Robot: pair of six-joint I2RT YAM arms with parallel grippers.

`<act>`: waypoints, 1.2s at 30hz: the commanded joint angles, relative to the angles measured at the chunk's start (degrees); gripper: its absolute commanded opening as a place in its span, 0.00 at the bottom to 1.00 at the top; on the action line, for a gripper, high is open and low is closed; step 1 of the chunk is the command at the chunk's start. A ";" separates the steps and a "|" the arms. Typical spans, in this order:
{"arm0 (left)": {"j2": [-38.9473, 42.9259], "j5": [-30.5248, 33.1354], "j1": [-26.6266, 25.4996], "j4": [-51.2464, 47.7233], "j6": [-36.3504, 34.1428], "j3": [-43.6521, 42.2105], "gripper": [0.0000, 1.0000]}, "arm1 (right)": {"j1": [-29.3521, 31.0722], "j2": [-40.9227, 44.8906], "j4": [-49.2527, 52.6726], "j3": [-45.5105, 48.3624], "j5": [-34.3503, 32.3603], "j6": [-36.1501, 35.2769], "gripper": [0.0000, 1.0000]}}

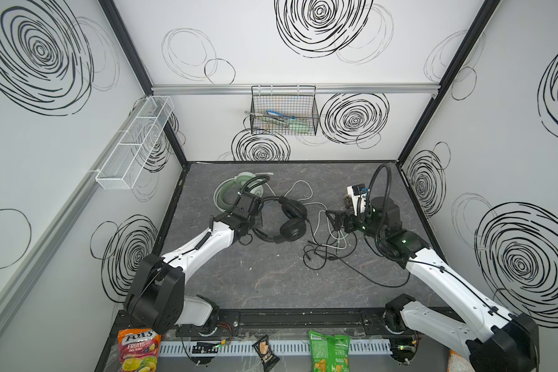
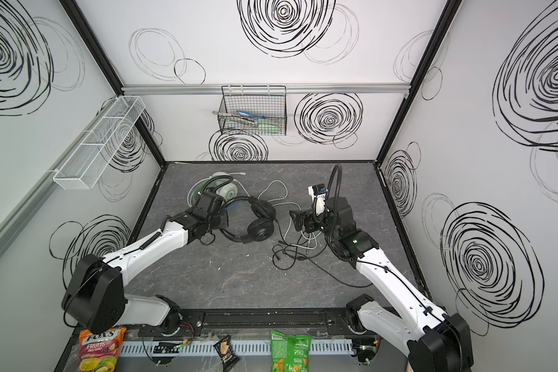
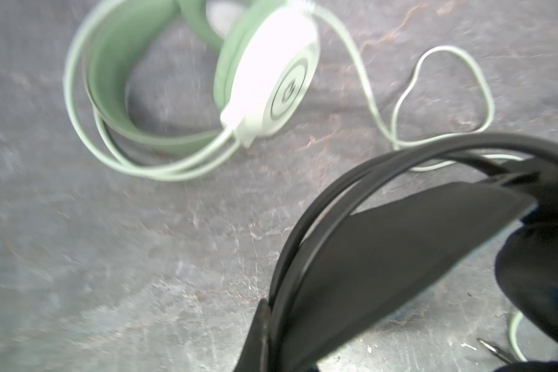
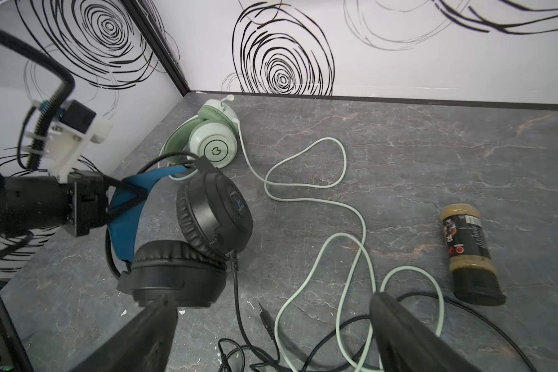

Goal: Wrap the headphones
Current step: 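Lift the black headset up by its headband with the left gripper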

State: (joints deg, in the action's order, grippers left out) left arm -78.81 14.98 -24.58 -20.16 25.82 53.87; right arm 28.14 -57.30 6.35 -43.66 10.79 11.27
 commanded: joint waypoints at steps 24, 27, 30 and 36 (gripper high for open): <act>9.15 7.85 -6.49 -5.31 -28.07 25.14 0.00 | 0.27 11.09 -15.60 3.93 16.57 -3.71 0.97; 9.60 5.01 -6.97 -5.20 -30.55 26.74 0.00 | 1.15 12.78 -17.31 4.76 18.06 -3.71 0.97; 10.15 1.25 -7.79 -4.19 -33.89 27.45 0.00 | 3.45 14.83 -19.65 6.01 18.69 -4.45 0.97; 10.77 -2.71 -9.00 -2.50 -38.46 29.16 0.00 | 9.26 16.26 -18.68 5.48 14.56 -7.47 0.97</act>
State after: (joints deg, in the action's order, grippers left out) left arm -70.17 17.04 -33.34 -28.67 -10.04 79.42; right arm 35.46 -41.71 -10.31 -37.93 27.14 5.89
